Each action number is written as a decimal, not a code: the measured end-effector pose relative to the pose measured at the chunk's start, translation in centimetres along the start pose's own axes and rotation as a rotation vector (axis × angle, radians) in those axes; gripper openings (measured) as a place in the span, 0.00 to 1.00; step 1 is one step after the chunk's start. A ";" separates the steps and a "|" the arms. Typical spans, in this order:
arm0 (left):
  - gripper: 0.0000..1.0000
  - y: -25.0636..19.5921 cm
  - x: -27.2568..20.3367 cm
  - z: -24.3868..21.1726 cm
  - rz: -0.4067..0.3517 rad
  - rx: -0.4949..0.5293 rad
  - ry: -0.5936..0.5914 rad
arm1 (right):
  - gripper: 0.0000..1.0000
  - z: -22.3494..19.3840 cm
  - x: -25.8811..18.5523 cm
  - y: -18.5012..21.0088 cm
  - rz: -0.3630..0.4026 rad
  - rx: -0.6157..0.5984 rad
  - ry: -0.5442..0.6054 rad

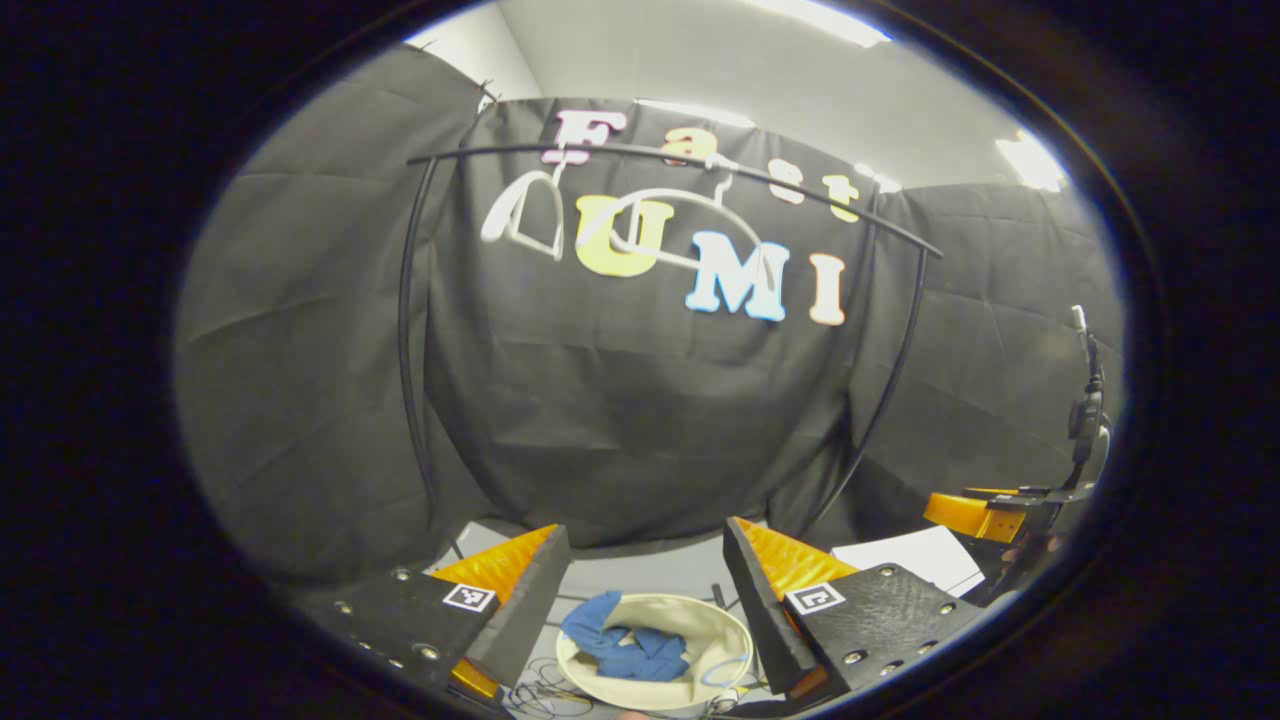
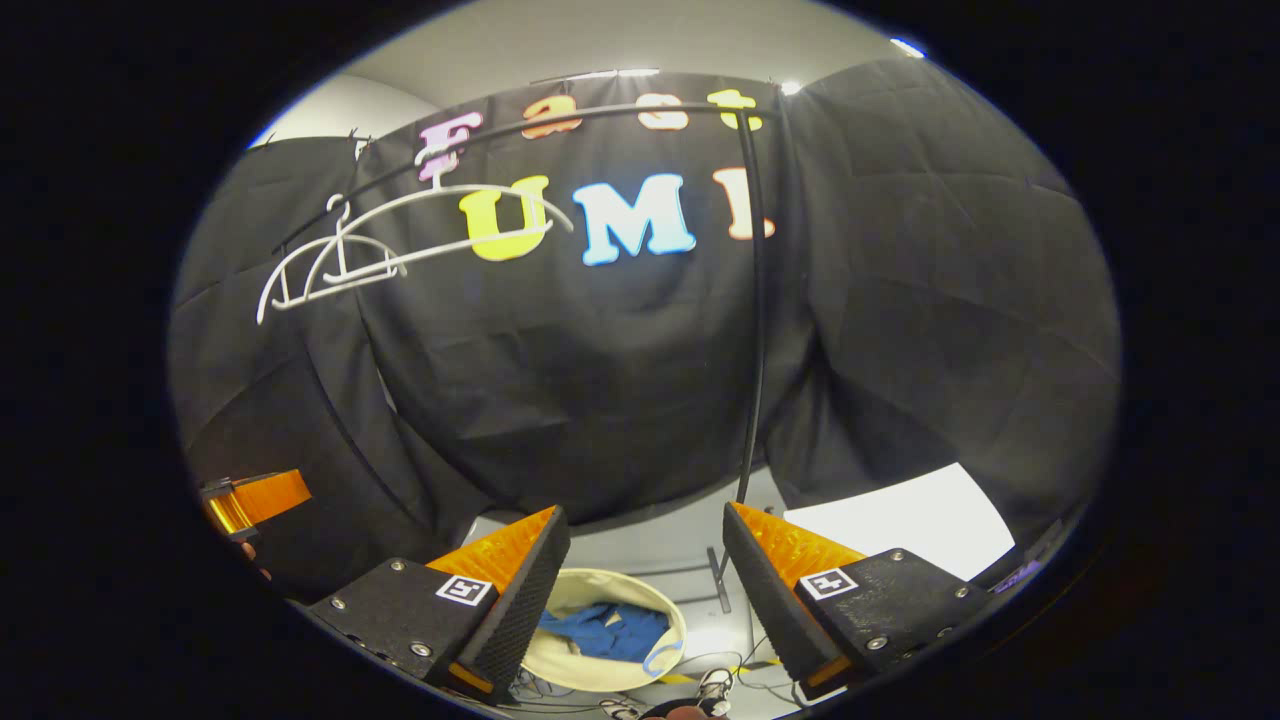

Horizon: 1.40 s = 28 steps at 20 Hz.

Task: Grasp the clothes on the hanger with both hands and then place them into the laundry hamper below.

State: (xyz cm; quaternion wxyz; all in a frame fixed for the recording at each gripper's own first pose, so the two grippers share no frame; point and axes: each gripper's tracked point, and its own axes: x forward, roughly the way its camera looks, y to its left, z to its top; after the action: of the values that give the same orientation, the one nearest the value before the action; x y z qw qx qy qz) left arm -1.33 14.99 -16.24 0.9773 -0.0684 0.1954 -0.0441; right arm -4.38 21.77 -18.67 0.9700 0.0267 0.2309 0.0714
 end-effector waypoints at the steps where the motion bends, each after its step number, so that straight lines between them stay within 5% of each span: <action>1: 0.89 -0.3 -0.5 1.9 0.005 0.003 -0.036 | 0.96 1.5 -0.3 -0.2 -0.004 -0.001 -0.035; 7: 0.90 1.1 -4.3 12.4 0.073 -0.005 -0.273 | 0.92 11.9 -3.2 -0.9 -0.030 -0.034 -0.297; 9: 0.90 2.2 -6.3 15.0 0.093 0.004 -0.326 | 0.99 14.9 -4.6 -1.3 -0.050 -0.057 -0.385; 12: 0.89 3.6 -7.7 17.0 0.109 0.000 -0.385 | 0.91 17.7 -6.5 -2.6 -0.088 -0.106 -0.476; 17: 0.89 8.2 -10.0 16.1 0.248 0.060 -0.368 | 0.95 16.8 -9.0 -6.6 -0.200 -0.107 -0.457; 20: 0.89 8.0 -10.2 15.4 0.259 0.053 -0.353 | 0.92 16.4 -9.4 -8.1 -0.233 -0.072 -0.445; 28: 0.90 7.4 -10.0 15.1 0.251 0.020 -0.344 | 0.95 16.9 -8.3 -7.1 -0.162 -0.042 -0.431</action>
State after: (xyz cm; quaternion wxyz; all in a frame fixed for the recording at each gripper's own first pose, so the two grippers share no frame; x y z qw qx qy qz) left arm -4.17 25.22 0.21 0.9947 -0.0403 0.0323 0.0885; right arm -3.20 13.17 -0.53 0.9998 0.0026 0.0185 -0.0094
